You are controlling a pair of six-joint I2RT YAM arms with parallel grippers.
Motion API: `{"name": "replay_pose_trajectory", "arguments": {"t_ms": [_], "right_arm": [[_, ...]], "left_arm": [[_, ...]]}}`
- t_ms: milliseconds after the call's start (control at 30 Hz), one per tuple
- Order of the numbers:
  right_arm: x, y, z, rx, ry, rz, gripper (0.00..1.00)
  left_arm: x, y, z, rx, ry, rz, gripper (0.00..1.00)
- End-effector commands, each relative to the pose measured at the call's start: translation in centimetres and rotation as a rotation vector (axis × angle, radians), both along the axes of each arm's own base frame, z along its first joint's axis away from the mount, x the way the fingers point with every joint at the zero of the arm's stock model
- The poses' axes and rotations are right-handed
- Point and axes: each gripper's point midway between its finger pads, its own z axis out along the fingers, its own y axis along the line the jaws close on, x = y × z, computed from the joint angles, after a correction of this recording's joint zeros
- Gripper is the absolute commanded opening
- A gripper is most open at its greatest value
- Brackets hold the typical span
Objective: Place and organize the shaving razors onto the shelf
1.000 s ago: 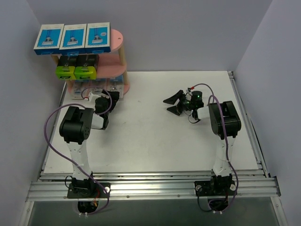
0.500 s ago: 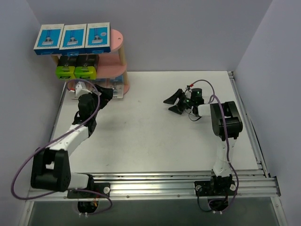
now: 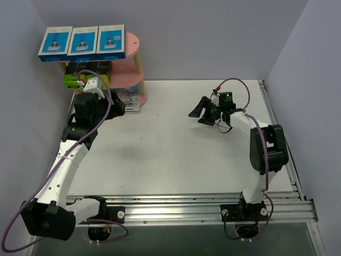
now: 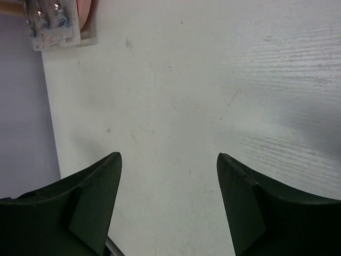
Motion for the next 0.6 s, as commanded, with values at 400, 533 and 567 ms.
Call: {"name": "replay_pose_trajectory", "arguments": {"t_ms": [400,533,567], "right_arm": [[-3.4,-6.5,17.3,-0.485,-0.375,-0.148,0.81],[-4.9,-7.6,17.4,-0.535,-0.443,-0.191,0.85],[-5.1,-7.9,18.0,-0.531,-0.476,-0.208,0.86]], "left_arm": [[-7.1,-2.2,2.3,0.31,-0.243,-0.142,0.94],[-7.8,-1.8,0.9,0.315,-0.265,-0.119,0.94],[-7.9,-1.6,1.1,0.319,-0.277,-0.107,0.94]]}}
